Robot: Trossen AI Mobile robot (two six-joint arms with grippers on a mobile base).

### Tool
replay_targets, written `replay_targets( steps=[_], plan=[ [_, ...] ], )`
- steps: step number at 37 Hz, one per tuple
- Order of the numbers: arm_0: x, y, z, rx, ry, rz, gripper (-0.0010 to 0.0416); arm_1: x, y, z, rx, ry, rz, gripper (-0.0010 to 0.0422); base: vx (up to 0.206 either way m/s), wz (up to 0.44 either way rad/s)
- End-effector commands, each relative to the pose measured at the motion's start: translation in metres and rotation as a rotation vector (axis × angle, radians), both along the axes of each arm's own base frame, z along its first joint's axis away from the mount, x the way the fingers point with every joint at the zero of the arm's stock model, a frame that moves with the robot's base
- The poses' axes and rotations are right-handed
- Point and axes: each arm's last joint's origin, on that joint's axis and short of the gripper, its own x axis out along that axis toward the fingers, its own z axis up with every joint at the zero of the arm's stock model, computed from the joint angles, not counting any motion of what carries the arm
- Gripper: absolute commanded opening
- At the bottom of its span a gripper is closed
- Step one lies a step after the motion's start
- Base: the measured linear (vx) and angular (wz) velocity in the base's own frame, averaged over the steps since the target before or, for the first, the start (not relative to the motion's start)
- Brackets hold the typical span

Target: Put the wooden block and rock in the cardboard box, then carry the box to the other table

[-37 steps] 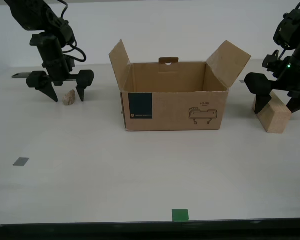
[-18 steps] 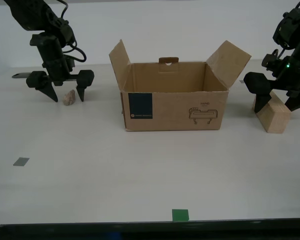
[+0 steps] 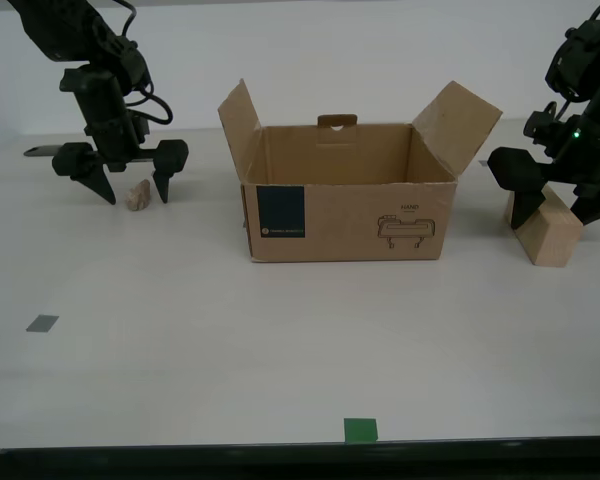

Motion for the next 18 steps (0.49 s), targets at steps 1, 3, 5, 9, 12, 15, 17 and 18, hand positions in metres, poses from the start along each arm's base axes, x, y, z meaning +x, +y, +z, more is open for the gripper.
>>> replay_targets(
  steps=[1,3,5,9,12,15,17,18],
  plan=[
    [-0.0004,0.0001,-0.0004,0.002,0.003,-0.002,0.0282,-0.0004,-0.0004,-0.0002,-0.003,0.004,0.004,0.0398,0.000,0.000],
    [-0.0004,0.0002,-0.0004,0.002,0.003,-0.002,0.0276,-0.0004,-0.0004,-0.0003,-0.003,0.005,0.004,0.0398,0.000,0.000],
    [-0.0003,0.0005,-0.0004,0.002,0.002,-0.002,0.0267,-0.0004,-0.0004,-0.0003,-0.003,0.005,0.004,0.0394,0.000,0.000],
    [-0.0002,0.0008,-0.0004,0.002,0.001,-0.001,0.0247,-0.0003,-0.0004,-0.0002,-0.003,0.004,0.004,0.0376,0.000,0.000],
    [-0.0001,0.0011,-0.0003,0.002,0.001,0.000,0.0231,-0.0004,-0.0004,-0.0002,-0.003,0.004,0.004,0.0354,0.000,0.000],
    [-0.0001,0.0013,-0.0003,0.002,0.000,0.001,0.0213,-0.0004,-0.0004,-0.0003,-0.003,0.005,0.004,0.0329,0.000,0.000],
    [-0.0002,0.0014,-0.0003,0.002,0.001,0.001,0.0198,-0.0004,-0.0004,-0.0002,-0.003,0.004,0.004,0.0312,0.000,0.000],
    [-0.0002,0.0014,-0.0004,0.002,0.001,0.001,0.0191,-0.0004,-0.0004,-0.0003,-0.003,0.005,0.004,0.0303,0.000,0.000]
  ],
)
